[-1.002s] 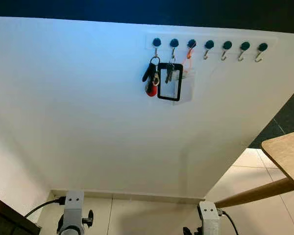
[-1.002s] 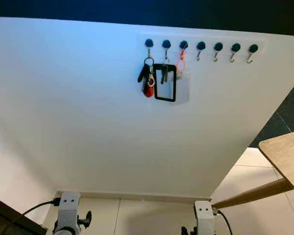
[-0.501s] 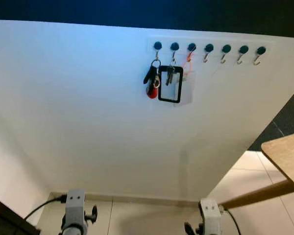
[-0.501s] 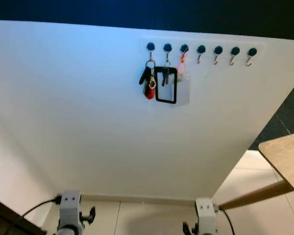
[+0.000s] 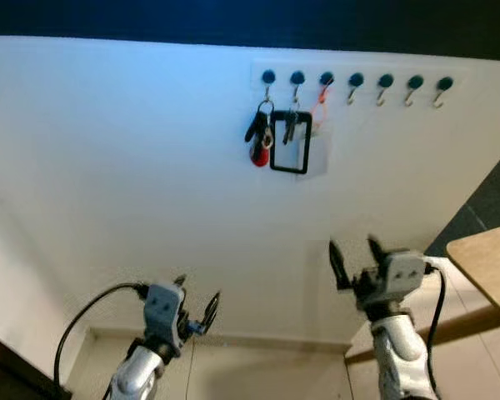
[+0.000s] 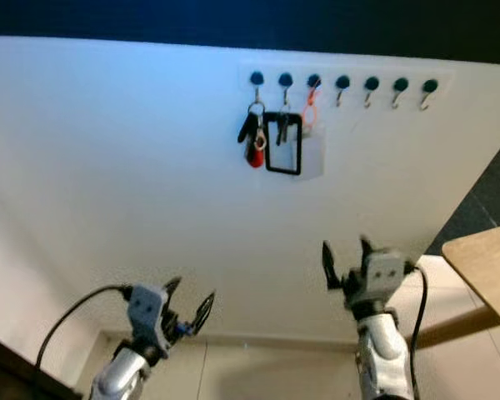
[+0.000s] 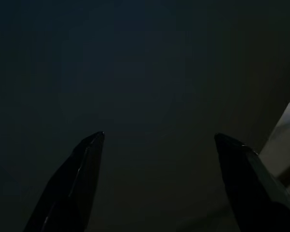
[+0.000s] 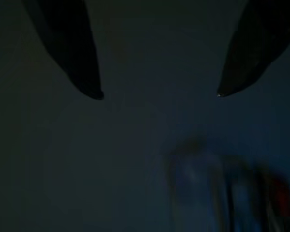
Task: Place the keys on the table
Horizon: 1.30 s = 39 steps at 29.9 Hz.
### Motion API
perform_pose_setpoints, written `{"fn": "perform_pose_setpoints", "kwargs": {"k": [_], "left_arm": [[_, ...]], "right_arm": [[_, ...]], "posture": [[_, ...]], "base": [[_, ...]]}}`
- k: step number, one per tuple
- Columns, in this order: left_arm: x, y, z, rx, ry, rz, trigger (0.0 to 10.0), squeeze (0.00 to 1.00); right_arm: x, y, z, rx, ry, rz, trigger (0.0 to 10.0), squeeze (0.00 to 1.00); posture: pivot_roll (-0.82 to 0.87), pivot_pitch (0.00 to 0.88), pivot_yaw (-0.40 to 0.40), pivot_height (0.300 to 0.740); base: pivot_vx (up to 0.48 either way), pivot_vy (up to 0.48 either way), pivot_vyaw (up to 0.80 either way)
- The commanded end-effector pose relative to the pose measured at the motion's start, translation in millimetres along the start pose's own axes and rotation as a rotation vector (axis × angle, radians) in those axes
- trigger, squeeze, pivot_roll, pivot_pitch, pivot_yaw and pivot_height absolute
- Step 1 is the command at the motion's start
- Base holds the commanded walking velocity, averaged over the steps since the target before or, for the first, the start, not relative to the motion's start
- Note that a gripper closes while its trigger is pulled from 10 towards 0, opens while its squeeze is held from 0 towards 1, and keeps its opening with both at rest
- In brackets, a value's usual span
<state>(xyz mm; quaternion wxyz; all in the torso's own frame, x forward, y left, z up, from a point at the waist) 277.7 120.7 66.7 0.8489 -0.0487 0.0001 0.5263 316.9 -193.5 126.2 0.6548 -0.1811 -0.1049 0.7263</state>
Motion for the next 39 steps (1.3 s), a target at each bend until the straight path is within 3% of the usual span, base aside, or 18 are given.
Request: {"fn": "perform_pose_setpoints", "kwargs": {"k": [1,2,6,7,8,9,12,17,21,28,39], "left_arm": [[-4.8,-3.8,11,-0.021,-0.007,-0.040,10.0,0.00],[-11.0,-14.9,30,-0.083,-0.022,-0.060,10.0,0.00],[-14.2,-20.9,41,-0.111,-0.037,-0.062,10.0,0.00],[-15.2,-24.3,47,-0.126,-0.038,-0.059,10.0,0.00],[-15.5,-26.9,53,-0.136,-0.037,-0.053,10.0,0.00],[-15.5,-26.9,53,-0.136,-0.037,-0.053,10.0,0.00],[-13.9,-29.9,62,-0.151,-0.044,-0.030,10.0,0.00],[-12.8,-30.0,66,-0.151,-0.037,-0.021,10.0,0.00],[-19.6,-32.8,81,-0.188,-0.007,-0.055,10.0,0.00],[-27.3,-38.0,95,-0.213,0.001,-0.093,10.0,0.00],[-29.9,-39.8,100,-0.213,0.016,-0.100,10.0,0.00]], "right_arm": [[4.3,-6.5,11,-0.044,-0.017,0.026,10.0,1.00],[11.2,-23.0,24,-0.089,-0.031,0.064,10.0,1.00],[15.5,-35.0,32,-0.100,-0.039,0.085,10.0,1.00],[16.2,-44.3,38,-0.106,-0.046,0.089,10.0,0.26],[14.8,-52.8,43,-0.118,-0.051,0.079,10.0,0.00],[14.8,-52.8,43,-0.118,-0.051,0.079,10.0,0.00],[9.6,-76.4,52,-0.115,-0.124,0.069,10.0,0.00],[9.3,-88.6,57,-0.107,-0.171,0.098,10.0,0.00],[15.6,-100.5,60,-0.088,-0.233,0.171,10.0,0.00],[29.2,-105.5,60,-0.070,-0.272,0.277,10.0,0.00],[40.5,-109.3,59,-0.055,-0.268,0.375,10.0,0.00]], "posture": [[0.01,0.086,-0.024,0.740],[0.02,0.091,-0.027,0.740],[0.02,0.091,-0.028,0.740],[0.02,0.093,-0.030,0.740],[0.02,0.095,-0.030,0.740],[0.02,0.095,-0.030,0.740],[0.02,0.099,-0.028,0.740],[0.02,0.100,-0.030,0.740],[0.02,0.103,-0.033,0.740],[0.02,0.103,-0.033,0.740],[0.02,0.106,-0.031,0.740]], "base": [[0.000,0.000,0.00],[0.000,0.000,0.00],[0.000,0.000,0.00],[0.000,0.000,0.00],[0.000,0.000,0.00],[0.000,0.000,0.00],[0.000,0.000,0.00],[0.000,0.000,0.00],[0.000,0.000,0.00],[0.000,0.000,0.00],[0.000,0.000,0.00]]}}
Point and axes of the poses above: a point about 5 cm out from each wrist's last joint towards the gripper, its own y axis pointing back from the gripper into the wrist, its own z axis along the axis of the wrist's last joint, x = y × z, the point moved 3 cm from there along -y, pointing out of the wrist towards the gripper, and after that the axes turned 7 degrees about y, right-handed, at the moved point
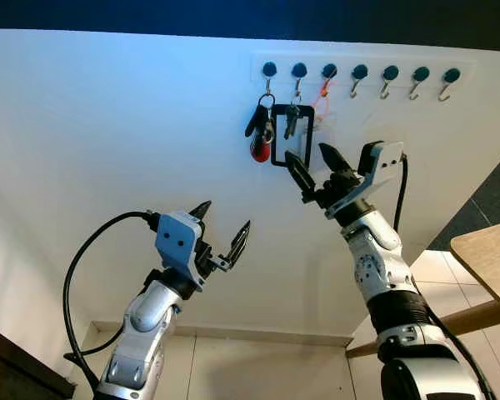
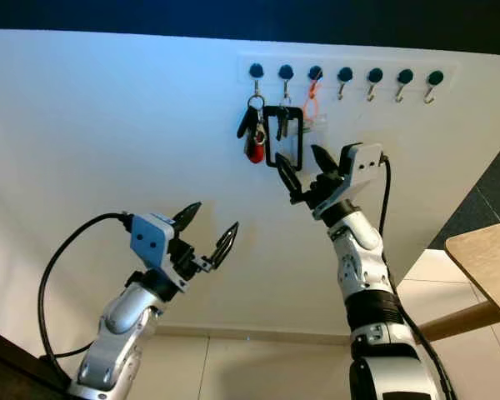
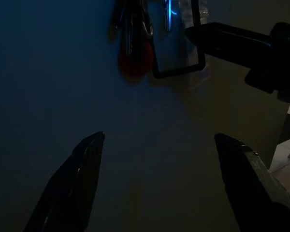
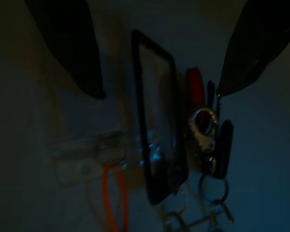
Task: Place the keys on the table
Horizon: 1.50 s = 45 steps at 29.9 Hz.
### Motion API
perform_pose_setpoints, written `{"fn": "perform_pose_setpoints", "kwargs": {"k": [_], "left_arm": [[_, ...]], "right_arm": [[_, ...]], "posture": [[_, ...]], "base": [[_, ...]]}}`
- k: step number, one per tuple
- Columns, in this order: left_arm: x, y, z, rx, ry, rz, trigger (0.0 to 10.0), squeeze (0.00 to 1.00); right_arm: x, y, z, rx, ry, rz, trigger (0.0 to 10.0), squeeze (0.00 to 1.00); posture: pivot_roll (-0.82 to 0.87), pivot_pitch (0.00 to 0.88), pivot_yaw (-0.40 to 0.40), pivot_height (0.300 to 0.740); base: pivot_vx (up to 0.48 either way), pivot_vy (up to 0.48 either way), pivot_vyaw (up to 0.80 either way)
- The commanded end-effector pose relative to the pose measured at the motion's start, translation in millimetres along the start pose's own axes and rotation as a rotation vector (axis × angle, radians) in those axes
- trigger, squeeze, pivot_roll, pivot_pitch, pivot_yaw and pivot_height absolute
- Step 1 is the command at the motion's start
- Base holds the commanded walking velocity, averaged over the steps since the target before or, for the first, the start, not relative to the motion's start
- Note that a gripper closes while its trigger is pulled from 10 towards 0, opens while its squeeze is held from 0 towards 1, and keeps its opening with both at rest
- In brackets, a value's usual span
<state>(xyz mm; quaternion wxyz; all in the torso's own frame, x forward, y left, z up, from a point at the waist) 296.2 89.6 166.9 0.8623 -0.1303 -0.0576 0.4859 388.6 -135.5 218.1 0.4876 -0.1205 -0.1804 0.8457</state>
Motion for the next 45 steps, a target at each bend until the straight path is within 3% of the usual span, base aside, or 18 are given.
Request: {"fn": "perform_pose_setpoints", "kwargs": {"k": [1,7,8,9,10,11,13,14,15,34,45], "left_arm": [[-4.9,-2.5,4,-0.016,0.027,-0.009,10.0,0.00],[-6.5,-2.4,3,-0.011,0.028,-0.012,10.0,0.00],[-6.9,-2.4,3,-0.011,0.029,-0.012,10.0,0.00],[-6.9,-2.4,3,-0.011,0.029,-0.012,10.0,0.00],[-7.1,-2.4,4,-0.011,0.029,-0.012,10.0,0.00],[-7.2,-2.7,4,-0.012,0.030,-0.011,10.0,0.00],[-7.4,-2.9,4,-0.013,0.033,-0.010,10.0,0.00],[-7.4,-3.1,5,-0.014,0.033,-0.010,10.0,0.00],[-7.6,-3.2,5,-0.014,0.032,-0.011,10.0,0.00],[-7.3,-3.6,8,-0.020,0.022,-0.016,10.0,0.00],[-8.6,-10.7,25,-0.068,0.023,-0.036,10.0,0.00]], "right_arm": [[1.6,-2.2,-2,0.027,0.000,0.033,10.0,0.00],[1.0,-4.9,-3,0.034,0.003,0.040,10.0,0.00],[0.7,-5.8,-3,0.033,0.002,0.040,9.3,0.00],[0.7,-5.8,-3,0.033,0.002,0.040,9.3,0.00],[0.4,-6.4,-3,0.031,0.001,0.040,7.2,0.00],[0.1,-7.3,-2,0.027,-0.001,0.039,7.2,0.00],[-0.4,-8.4,-2,0.023,-0.005,0.039,3.3,0.00],[-1.3,-9.1,-1,0.020,-0.006,0.034,2.4,0.00],[-2.5,-9.5,0,0.015,-0.007,0.028,0.1,0.00],[-9.7,-10.0,7,-0.026,-0.008,-0.005,0.0,0.00],[-11.3,-19.8,34,-0.146,-0.013,-0.013,0.0,0.00]], "posture": [[0.02,0.105,-0.031,0.740],[0.01,0.097,-0.033,0.740],[0.02,0.097,-0.034,0.740],[0.02,0.097,-0.034,0.740],[0.02,0.096,-0.034,0.740],[0.02,0.094,-0.034,0.740],[0.02,0.093,-0.034,0.740],[0.02,0.091,-0.035,0.740],[0.02,0.091,-0.035,0.740],[0.02,0.092,-0.030,0.740],[0.02,0.105,-0.031,0.740]], "base": [[0.000,0.000,0.00],[0.000,0.000,0.00],[0.000,0.000,0.00],[0.000,0.000,0.00],[0.000,0.000,0.00],[0.000,0.000,0.00],[0.000,0.000,0.00],[0.000,0.000,0.00],[0.000,0.000,0.00],[0.000,0.000,0.00],[0.000,0.000,0.00]]}}
Point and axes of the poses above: a point about 5 cm out from each wrist's last joint towards the gripper, its own y axis pointing back from the gripper into the wrist, its own z axis along the axis of the wrist's last joint, x = y × z, the point moved 3 cm from there along -y, pointing out of the wrist towards the gripper, and after that the axes turned 7 degrees about y, right-handed, at the moved point
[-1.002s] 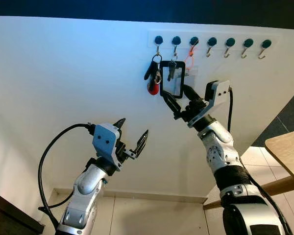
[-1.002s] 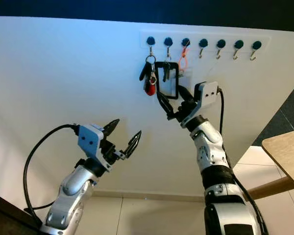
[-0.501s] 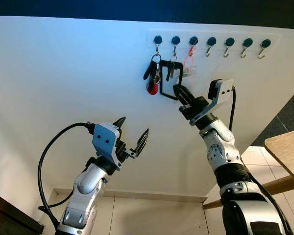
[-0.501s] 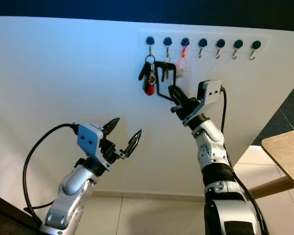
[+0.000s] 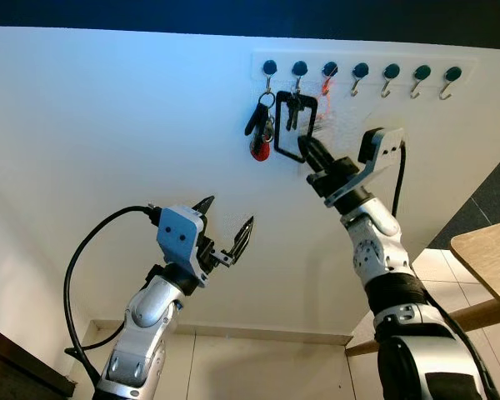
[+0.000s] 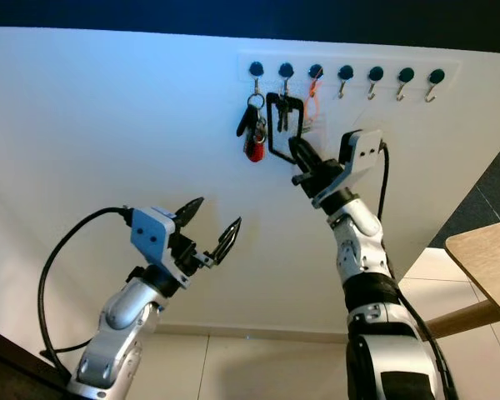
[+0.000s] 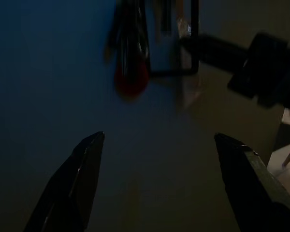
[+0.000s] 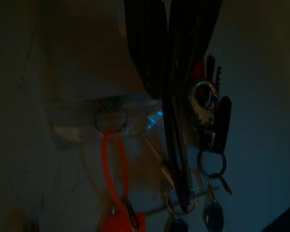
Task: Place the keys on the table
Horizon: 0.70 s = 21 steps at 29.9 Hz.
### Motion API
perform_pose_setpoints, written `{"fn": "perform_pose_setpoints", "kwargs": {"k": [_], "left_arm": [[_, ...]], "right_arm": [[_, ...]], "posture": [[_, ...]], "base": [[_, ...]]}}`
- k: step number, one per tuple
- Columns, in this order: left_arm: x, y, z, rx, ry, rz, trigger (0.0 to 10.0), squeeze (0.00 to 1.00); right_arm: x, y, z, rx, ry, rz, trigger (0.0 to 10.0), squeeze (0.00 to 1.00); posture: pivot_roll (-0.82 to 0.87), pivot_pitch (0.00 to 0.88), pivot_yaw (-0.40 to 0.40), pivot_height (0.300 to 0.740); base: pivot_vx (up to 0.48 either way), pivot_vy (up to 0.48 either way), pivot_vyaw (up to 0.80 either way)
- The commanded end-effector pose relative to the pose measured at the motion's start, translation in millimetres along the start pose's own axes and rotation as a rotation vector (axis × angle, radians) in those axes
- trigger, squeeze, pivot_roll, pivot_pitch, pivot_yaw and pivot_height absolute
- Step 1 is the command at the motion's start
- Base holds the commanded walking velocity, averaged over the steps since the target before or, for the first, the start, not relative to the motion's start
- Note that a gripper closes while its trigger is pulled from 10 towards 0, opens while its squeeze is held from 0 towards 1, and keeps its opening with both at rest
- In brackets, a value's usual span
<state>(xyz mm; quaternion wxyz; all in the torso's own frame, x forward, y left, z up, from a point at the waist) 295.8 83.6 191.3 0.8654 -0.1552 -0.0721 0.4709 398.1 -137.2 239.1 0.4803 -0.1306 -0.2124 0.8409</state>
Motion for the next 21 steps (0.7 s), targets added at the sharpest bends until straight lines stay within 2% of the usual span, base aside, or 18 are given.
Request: {"fn": "perform_pose_setpoints", "kwargs": {"k": [1,8,16,20,21], "left_arm": [[-4.4,-3.9,8,-0.024,0.023,-0.020,10.0,0.00],[-13.2,-11.9,24,-0.078,0.049,-0.082,10.0,0.00],[-17.9,-12.4,27,-0.081,0.054,-0.104,10.0,0.00],[-18.8,-11.4,29,-0.084,0.057,-0.105,10.0,0.00],[-18.8,-11.4,29,-0.084,0.057,-0.105,10.0,0.00]], "right_arm": [[-2.5,-8.0,24,-0.105,-0.004,-0.014,0.0,0.00],[13.0,-15.2,38,-0.192,-0.039,0.019,0.0,0.00],[23.4,-17.4,42,-0.214,-0.046,0.051,0.0,0.00],[43.2,-14.8,43,-0.229,-0.040,0.106,0.0,0.00],[43.2,-14.8,43,-0.229,-0.040,0.106,0.0,0.00]], "posture": [[0.02,0.107,-0.031,0.740],[0.02,0.112,-0.033,0.740],[0.02,0.114,-0.034,0.740],[0.02,0.116,-0.037,0.740],[0.02,0.116,-0.037,0.740]], "base": [[0.000,0.000,0.00],[0.000,0.000,0.00],[0.000,0.000,0.00],[0.000,0.000,0.00],[0.000,0.000,0.00]]}}
Point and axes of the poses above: a point about 5 cm out from each wrist's last joint towards the gripper, its own y axis pointing back from the gripper into the wrist, its own z axis along the axis of the wrist's last joint, x = y × z, the point moved 3 cm from there along -y, pointing out of the wrist towards the gripper, and after that the axes turned 7 degrees about y, right-handed, at the moved point
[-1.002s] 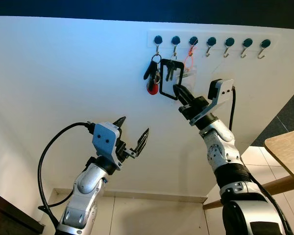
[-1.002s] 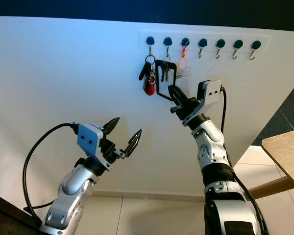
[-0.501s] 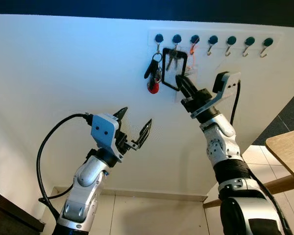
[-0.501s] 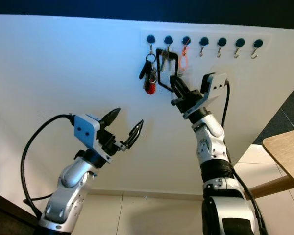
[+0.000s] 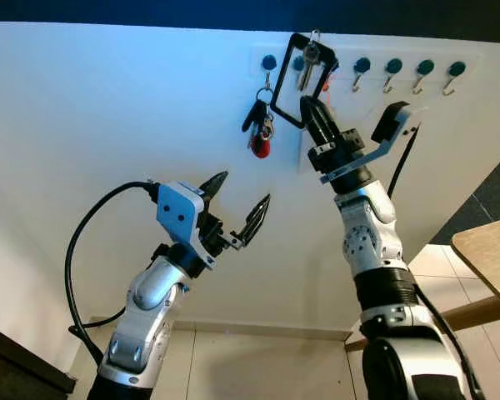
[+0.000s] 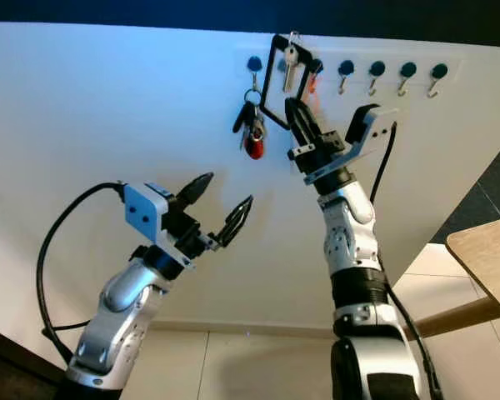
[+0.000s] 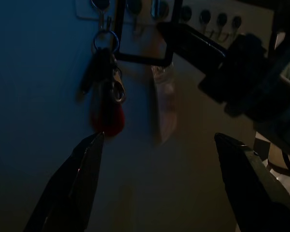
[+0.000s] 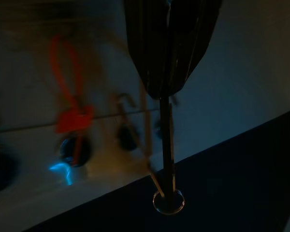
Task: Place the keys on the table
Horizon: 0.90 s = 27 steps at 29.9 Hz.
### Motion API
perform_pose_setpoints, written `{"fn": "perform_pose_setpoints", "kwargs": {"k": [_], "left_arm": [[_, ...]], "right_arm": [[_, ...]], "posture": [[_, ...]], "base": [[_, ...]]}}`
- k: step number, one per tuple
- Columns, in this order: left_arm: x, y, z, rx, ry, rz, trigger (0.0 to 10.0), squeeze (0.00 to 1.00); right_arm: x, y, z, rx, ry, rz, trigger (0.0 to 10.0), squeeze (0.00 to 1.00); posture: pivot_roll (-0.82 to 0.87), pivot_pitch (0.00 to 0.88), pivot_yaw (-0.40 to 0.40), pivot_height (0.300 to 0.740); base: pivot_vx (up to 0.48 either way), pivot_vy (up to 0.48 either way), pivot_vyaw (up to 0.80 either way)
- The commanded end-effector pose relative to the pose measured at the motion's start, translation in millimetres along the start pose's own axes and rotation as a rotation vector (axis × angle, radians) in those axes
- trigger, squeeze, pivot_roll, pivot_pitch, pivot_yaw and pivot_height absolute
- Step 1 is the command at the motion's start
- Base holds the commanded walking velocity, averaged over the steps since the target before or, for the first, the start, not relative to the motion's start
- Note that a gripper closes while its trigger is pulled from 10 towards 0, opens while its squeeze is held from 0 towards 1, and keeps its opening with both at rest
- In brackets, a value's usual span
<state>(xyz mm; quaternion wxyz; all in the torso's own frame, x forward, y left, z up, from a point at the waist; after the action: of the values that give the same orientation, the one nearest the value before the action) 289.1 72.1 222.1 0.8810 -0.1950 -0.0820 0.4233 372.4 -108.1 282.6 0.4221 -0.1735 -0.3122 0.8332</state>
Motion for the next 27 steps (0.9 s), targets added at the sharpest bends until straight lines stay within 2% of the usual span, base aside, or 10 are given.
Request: {"fn": "perform_pose_setpoints", "kwargs": {"k": [1,6,8,10,12,15,17,22,25,27], "left_arm": [[-3.5,-0.3,1,-0.008,0.015,0.001,10.0,0.00],[4.9,13.8,-10,0.028,0.010,0.039,10.0,0.00],[9.3,30.3,-23,0.080,0.010,0.060,10.0,0.00],[9.3,30.3,-23,0.080,0.010,0.060,10.0,0.00],[17.1,49.2,-36,0.137,0.013,0.104,10.0,0.00],[21.4,58.5,-42,0.164,0.015,0.132,10.0,0.00],[31.4,78.9,-56,0.221,0.017,0.212,10.0,0.00],[51.8,104.1,-80,0.305,-0.015,0.385,10.0,0.00],[81.2,154.2,-124,0.516,-0.006,0.682,10.0,0.00],[81.2,154.2,-124,0.516,-0.006,0.682,10.0,0.00]], "right_arm": [[11.1,0.3,0,0.000,0.011,0.042,0.0,0.00],[33.3,24.0,-15,0.056,0.049,0.103,0.0,0.00],[35.5,44.3,-25,0.096,0.055,0.071,0.0,0.00],[35.5,44.3,-25,0.096,0.055,0.071,0.0,0.00],[36.5,63.1,-32,0.133,0.065,0.041,0.0,0.00],[37.3,71.8,-36,0.153,0.069,0.031,0.0,0.00],[37.6,93.5,-45,0.220,0.073,0.009,0.0,0.00],[33.2,120.5,-65,0.329,0.056,-0.040,0.0,0.00],[22.2,174.1,-105,0.557,-0.011,-0.185,0.0,0.00],[22.2,174.1,-105,0.557,-0.011,-0.185,0.0,0.00]], "posture": [[0.02,0.117,-0.036,0.740],[0.02,0.118,-0.036,0.740],[0.02,0.119,-0.034,0.740],[0.02,0.119,-0.034,0.740],[0.02,0.121,-0.031,0.740],[0.02,0.123,-0.027,0.740],[0.02,0.124,-0.025,0.740],[0.02,0.122,-0.024,0.740],[0.02,0.115,-0.029,0.740],[0.02,0.115,-0.029,0.740]], "base": [[0.000,0.000,0.00],[0.000,0.000,0.00],[0.000,0.000,0.00],[0.000,0.000,0.00],[0.000,0.000,0.00],[0.000,0.000,0.00],[0.000,0.000,0.00],[0.000,0.000,0.00],[0.000,0.000,0.00],[0.000,0.000,0.00]]}}
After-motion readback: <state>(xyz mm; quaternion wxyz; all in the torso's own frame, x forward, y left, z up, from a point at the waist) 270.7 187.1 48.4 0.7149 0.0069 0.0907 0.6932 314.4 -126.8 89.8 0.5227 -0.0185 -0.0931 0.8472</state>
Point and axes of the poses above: a point about 5 cm out from each wrist's last joint towards the gripper, its own y axis pointing back from the gripper into the wrist, its own z axis along the axis of the wrist's last joint, x = y × z, the point moved 3 cm from there along -y, pointing out of the wrist towards the gripper, and after that the axes turned 7 degrees about y, right-handed, at the moved point
